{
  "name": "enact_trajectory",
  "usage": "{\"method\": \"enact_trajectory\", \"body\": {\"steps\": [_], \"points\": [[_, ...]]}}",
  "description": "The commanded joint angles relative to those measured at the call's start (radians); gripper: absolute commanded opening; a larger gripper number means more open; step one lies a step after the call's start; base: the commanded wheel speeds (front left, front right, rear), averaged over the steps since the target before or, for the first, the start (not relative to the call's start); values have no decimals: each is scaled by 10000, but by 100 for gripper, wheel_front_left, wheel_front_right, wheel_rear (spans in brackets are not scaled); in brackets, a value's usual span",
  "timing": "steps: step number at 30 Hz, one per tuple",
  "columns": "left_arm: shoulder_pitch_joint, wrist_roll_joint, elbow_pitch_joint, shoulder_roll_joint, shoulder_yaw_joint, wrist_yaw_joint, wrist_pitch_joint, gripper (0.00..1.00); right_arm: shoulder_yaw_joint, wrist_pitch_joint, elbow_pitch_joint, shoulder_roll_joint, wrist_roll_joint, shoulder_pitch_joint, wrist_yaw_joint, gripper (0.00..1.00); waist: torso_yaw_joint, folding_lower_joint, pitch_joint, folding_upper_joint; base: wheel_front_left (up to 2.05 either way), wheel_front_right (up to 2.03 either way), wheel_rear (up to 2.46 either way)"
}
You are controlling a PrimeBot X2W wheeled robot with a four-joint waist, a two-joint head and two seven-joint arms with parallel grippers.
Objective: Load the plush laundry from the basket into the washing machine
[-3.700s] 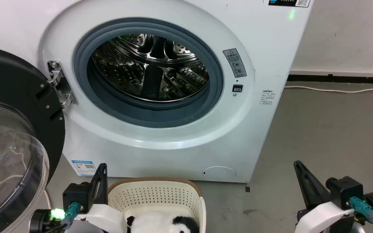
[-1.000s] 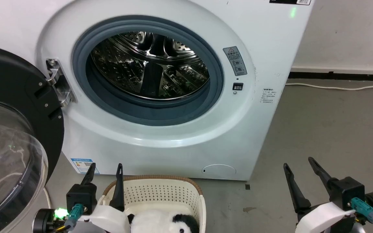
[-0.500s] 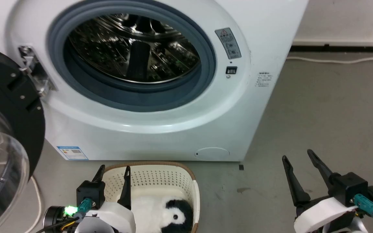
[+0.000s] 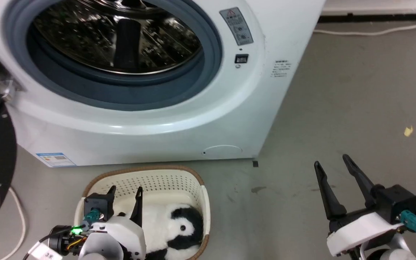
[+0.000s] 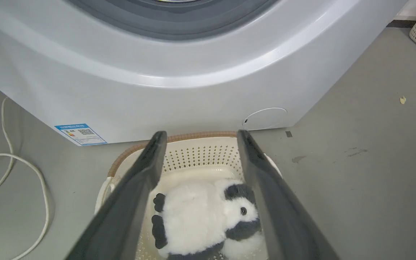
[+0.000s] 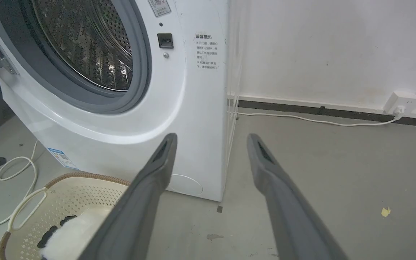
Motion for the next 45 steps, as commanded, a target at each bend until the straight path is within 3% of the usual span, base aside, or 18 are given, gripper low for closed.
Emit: {"method": "enact_trajectory", "body": {"steps": [1, 17, 32, 45], "points": [[-258, -84, 313, 139, -16, -68, 82, 100, 35, -110, -32, 3, 135, -219, -3, 100, -159, -1, 195, 0, 0, 0, 0], [-1222, -745, 2482, 709, -308, -338, 960, 100, 179, -444, -123, 4, 560, -617, -4, 100, -736, -1, 1334, 0, 0, 0, 0], [-2264, -1246, 4186, 1280, -667, -508, 1152, 100, 451, -757, -198, 5, 911, -927, -6, 100, -1288, -1, 2523, 0, 0, 0, 0], [-3581, -1746, 5887, 1955, -939, -481, 1621, 100, 634, -1070, -294, 6, 1422, -1333, -7, 100, -1979, -1, 3801, 0, 0, 0, 0]]}}
